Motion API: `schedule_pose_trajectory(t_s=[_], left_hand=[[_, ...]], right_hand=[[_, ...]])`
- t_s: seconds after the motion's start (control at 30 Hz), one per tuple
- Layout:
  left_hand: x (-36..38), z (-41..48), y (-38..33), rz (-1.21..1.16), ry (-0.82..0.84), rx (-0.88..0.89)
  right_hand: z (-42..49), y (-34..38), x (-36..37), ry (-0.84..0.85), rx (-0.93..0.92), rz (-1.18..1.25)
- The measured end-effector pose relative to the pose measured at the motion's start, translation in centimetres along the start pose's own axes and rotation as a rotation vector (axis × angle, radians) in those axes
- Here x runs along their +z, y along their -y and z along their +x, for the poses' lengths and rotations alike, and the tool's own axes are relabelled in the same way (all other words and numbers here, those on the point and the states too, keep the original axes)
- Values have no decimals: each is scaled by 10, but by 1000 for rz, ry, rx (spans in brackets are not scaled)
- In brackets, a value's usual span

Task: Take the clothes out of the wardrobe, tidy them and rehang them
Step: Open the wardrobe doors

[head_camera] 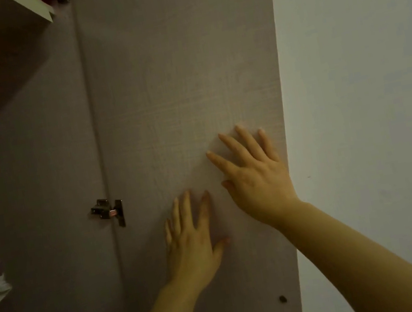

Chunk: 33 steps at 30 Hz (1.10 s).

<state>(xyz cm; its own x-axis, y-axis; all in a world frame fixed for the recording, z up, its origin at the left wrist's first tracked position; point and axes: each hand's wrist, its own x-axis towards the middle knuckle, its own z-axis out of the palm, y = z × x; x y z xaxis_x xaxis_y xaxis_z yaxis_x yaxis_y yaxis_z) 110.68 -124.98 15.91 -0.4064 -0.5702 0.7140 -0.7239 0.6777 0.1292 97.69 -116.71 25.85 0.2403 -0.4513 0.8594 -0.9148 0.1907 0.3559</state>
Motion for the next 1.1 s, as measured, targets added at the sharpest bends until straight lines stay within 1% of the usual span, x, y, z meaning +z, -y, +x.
schedule_pose_trajectory(t_s=[0.17,0.37,0.6,0.7,0.77,0.83,0.9,0.97,1.03,1.1], left_hand=[[30,25,21,-33,-32,41],[50,39,47,-43,-80,109],[63,42,73,30,-58,92],[60,41,77,84,-88,90],[57,39,80,132,-129,84],[50,35,84,146,-166,33],[42,29,92,178,-191,-56],[30,18,101,265,-192,-143],[14,4,110,360,-189,-214],[-4,-15,117,488,-174,-296]], right_hand=[[-2,-5,45,-139,41,8],[-10,-9,92,-169,78,56],[-15,0,145,-203,109,144],[-10,10,162,-282,110,183],[-4,20,170,-345,71,194],[2,34,175,-389,5,238],[8,53,177,-423,-49,339],[14,75,177,-436,-74,467],[19,98,177,-421,-79,616],[23,121,176,-371,-92,754]])
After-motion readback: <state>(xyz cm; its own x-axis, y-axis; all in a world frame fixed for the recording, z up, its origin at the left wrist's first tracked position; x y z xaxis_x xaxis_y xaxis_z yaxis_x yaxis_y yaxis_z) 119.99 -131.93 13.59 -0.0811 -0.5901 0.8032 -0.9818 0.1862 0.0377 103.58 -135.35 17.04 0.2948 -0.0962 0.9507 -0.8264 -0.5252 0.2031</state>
